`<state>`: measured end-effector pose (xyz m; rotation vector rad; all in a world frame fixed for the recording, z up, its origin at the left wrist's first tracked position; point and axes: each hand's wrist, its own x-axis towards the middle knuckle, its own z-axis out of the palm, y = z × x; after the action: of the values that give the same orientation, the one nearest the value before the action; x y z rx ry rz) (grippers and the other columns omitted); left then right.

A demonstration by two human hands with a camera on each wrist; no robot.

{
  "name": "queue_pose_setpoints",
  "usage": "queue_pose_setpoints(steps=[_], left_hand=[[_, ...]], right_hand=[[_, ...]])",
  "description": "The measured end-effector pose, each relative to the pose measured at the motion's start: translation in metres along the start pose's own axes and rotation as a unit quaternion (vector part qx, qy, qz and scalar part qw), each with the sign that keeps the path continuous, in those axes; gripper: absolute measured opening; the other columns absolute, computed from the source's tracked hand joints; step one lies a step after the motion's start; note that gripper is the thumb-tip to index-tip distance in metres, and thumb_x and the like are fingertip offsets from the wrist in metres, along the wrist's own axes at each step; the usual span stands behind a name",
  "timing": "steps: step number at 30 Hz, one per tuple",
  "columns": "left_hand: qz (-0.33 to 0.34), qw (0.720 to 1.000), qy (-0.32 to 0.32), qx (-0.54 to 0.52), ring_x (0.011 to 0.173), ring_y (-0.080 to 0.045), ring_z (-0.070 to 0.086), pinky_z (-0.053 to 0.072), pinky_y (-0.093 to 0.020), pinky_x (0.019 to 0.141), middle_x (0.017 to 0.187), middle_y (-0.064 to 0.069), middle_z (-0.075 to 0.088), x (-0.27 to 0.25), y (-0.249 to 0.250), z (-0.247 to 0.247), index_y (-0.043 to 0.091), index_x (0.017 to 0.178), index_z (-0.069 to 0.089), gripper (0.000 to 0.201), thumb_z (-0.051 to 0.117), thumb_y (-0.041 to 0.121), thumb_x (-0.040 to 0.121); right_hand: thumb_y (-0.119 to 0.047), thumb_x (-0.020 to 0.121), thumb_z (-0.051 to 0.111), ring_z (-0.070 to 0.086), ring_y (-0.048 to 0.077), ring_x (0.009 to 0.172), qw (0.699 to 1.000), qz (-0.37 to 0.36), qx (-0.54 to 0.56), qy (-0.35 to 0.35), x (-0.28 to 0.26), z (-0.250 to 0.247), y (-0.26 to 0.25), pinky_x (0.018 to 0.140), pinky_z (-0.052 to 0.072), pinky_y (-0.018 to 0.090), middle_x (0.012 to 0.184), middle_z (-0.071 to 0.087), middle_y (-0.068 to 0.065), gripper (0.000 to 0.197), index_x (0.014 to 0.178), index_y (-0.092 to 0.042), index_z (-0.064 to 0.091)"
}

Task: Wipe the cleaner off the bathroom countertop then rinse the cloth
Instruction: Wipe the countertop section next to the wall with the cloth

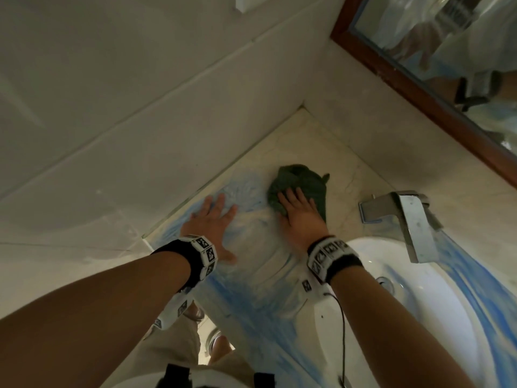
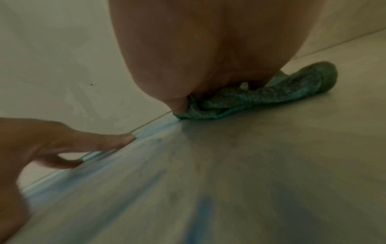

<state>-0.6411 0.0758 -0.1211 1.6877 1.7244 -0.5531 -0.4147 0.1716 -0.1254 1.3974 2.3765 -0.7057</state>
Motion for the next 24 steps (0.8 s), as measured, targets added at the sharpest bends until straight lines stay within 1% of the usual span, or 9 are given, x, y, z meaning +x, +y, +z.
queue_pose_setpoints(steps=[4,7,10,13,16,18,19,21,24], left_hand=[[-0.011,1.0,0.007,0.001,0.146,-0.027,-0.023,0.012,-0.055,0.118,0.156,0.002,-0.033,0.002,0.001,0.001,0.037,0.15,-0.019,0.128,0.069,0.074,0.066],[-0.013,1.0,0.007,-0.003,0.146,-0.027,-0.023,0.012,-0.056,0.118,0.156,0.003,-0.032,0.001,0.001,0.001,0.037,0.151,-0.018,0.127,0.07,0.073,0.065],[-0.007,1.0,0.003,-0.006,0.145,-0.026,-0.025,0.009,-0.055,0.119,0.155,0.002,-0.035,-0.001,0.0,0.0,0.035,0.151,-0.018,0.127,0.07,0.073,0.067],[-0.001,1.0,0.006,-0.008,0.145,-0.026,-0.025,0.009,-0.055,0.119,0.155,0.002,-0.035,0.001,-0.002,0.001,0.035,0.151,-0.018,0.128,0.07,0.072,0.067],[-0.001,1.0,0.012,-0.01,0.145,-0.026,-0.025,0.011,-0.054,0.119,0.155,0.003,-0.035,0.003,-0.002,0.004,0.035,0.151,-0.019,0.129,0.07,0.074,0.065],[-0.002,1.0,0.014,-0.014,0.146,-0.025,-0.024,0.012,-0.053,0.119,0.155,0.004,-0.035,0.004,-0.002,0.005,0.036,0.151,-0.018,0.129,0.07,0.073,0.065],[-0.003,1.0,0.016,-0.015,0.146,-0.025,-0.024,0.012,-0.053,0.119,0.155,0.004,-0.035,0.004,-0.002,0.005,0.036,0.151,-0.018,0.129,0.071,0.073,0.065],[-0.004,1.0,0.017,-0.013,0.146,-0.025,-0.024,0.011,-0.052,0.119,0.155,0.004,-0.035,0.003,-0.001,0.004,0.036,0.151,-0.018,0.129,0.071,0.072,0.065],[-0.009,1.0,0.01,-0.01,0.145,-0.025,-0.024,0.011,-0.053,0.119,0.154,0.004,-0.036,0.003,0.0,0.003,0.036,0.15,-0.019,0.129,0.07,0.073,0.065]], right_hand=[[-0.038,0.104,0.027,-0.006,0.021,0.15,1.0,-0.007,0.0,0.008,0.048,-0.017,-0.027,0.121,-0.001,0.045,0.164,-0.002,-0.003,0.056,0.156,-0.026,0.009],[-0.037,0.104,0.027,-0.006,0.019,0.15,1.0,-0.001,-0.003,0.0,0.056,-0.02,-0.033,0.122,0.001,0.045,0.164,-0.004,-0.005,0.057,0.156,-0.025,0.009],[-0.036,0.104,0.028,-0.007,0.017,0.15,1.0,-0.002,0.003,0.009,0.032,-0.01,-0.023,0.121,-0.001,0.041,0.163,-0.004,-0.006,0.057,0.156,-0.025,0.008],[-0.037,0.104,0.029,-0.007,0.016,0.15,1.0,0.006,0.018,0.017,-0.014,0.013,-0.006,0.121,-0.002,0.039,0.163,-0.003,-0.006,0.056,0.156,-0.027,0.008],[-0.034,0.104,0.031,-0.007,0.015,0.149,1.0,0.01,0.022,0.015,-0.063,0.033,0.012,0.122,-0.001,0.04,0.162,-0.003,-0.007,0.057,0.155,-0.027,0.007],[-0.031,0.103,0.034,-0.006,0.015,0.15,1.0,0.013,0.023,0.009,-0.078,0.04,0.019,0.121,-0.003,0.038,0.161,-0.004,-0.01,0.058,0.155,-0.027,0.008],[-0.031,0.103,0.034,-0.006,0.015,0.15,1.0,0.014,0.023,0.004,-0.077,0.039,0.021,0.12,-0.004,0.037,0.161,-0.003,-0.01,0.058,0.155,-0.027,0.009],[-0.03,0.103,0.033,-0.006,0.016,0.15,1.0,0.016,0.024,-0.003,-0.058,0.028,0.025,0.119,-0.004,0.038,0.162,-0.002,-0.008,0.057,0.155,-0.028,0.01],[-0.032,0.104,0.031,-0.005,0.018,0.15,0.999,0.034,0.035,0.005,-0.011,0.001,0.039,0.119,-0.003,0.042,0.163,-0.001,-0.005,0.055,0.155,-0.027,0.012]])
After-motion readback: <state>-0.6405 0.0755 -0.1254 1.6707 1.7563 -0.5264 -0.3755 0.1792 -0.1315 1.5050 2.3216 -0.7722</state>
